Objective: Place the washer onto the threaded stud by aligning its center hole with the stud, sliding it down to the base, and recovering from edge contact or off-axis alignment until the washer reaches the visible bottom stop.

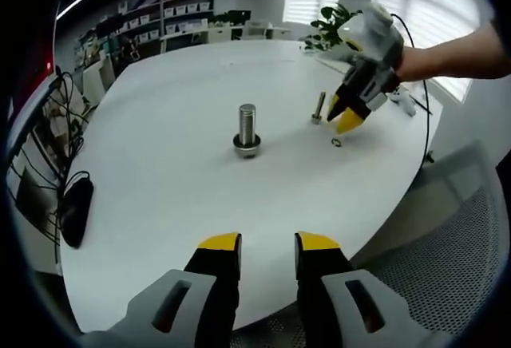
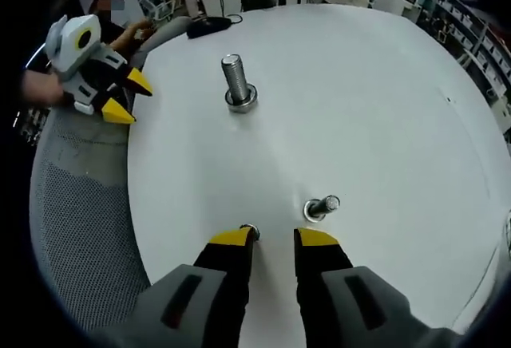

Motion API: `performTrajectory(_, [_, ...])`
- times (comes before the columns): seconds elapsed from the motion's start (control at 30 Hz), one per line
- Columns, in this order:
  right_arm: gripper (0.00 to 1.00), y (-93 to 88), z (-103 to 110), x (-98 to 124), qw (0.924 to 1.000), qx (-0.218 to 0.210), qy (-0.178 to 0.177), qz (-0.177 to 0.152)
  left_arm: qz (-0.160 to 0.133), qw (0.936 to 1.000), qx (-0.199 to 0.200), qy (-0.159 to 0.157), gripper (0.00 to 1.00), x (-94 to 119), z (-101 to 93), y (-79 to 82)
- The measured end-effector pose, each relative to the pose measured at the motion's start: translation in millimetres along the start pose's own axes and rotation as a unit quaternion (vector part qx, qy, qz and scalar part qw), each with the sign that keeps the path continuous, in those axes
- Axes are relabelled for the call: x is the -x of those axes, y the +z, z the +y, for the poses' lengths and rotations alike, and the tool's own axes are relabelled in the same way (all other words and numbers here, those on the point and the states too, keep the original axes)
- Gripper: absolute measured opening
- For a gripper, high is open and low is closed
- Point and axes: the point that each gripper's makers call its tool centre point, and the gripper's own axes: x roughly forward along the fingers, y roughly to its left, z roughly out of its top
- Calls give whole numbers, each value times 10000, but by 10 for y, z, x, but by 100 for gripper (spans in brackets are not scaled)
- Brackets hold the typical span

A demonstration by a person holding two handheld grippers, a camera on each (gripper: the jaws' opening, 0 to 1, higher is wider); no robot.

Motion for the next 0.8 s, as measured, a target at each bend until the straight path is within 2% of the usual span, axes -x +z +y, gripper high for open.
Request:
performTrajectory(0.27, [22,-42,141,-93,9997,215,79,66,27,10000,13,3,25,-5,4,-13])
performTrajectory(0.7, [20,-34,152,-132,9992,392,45,60,-4,10000,9,1,25,5,-4,-1])
performTrajectory(0.8, [20,-52,161,-131,9973,732,-13,52,0,10000,4,2,25,6,-5,0])
